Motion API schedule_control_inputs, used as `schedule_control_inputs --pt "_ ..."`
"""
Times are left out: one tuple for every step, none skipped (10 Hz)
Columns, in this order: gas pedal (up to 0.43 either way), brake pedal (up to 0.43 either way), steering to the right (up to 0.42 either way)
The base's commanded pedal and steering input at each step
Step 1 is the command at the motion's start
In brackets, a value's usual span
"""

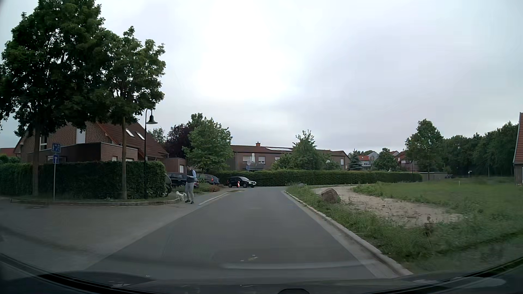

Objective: Follow the waypoints while adhering to traffic rules and regulations

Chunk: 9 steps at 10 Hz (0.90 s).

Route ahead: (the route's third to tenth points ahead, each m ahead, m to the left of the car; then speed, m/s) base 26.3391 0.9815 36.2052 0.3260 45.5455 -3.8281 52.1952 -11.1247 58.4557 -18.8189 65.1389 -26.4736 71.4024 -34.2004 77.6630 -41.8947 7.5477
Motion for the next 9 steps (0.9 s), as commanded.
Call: schedule_control_inputs --pt "0.169 0.000 -0.016" --pt "0.157 0.000 -0.009" --pt "0.150 0.000 -0.008" --pt "0.150 0.000 -0.008" --pt "0.150 0.000 -0.008" --pt "0.150 0.000 -0.008" --pt "0.150 0.000 -0.008" --pt "0.150 0.000 -0.008" --pt "0.150 0.000 -0.008"
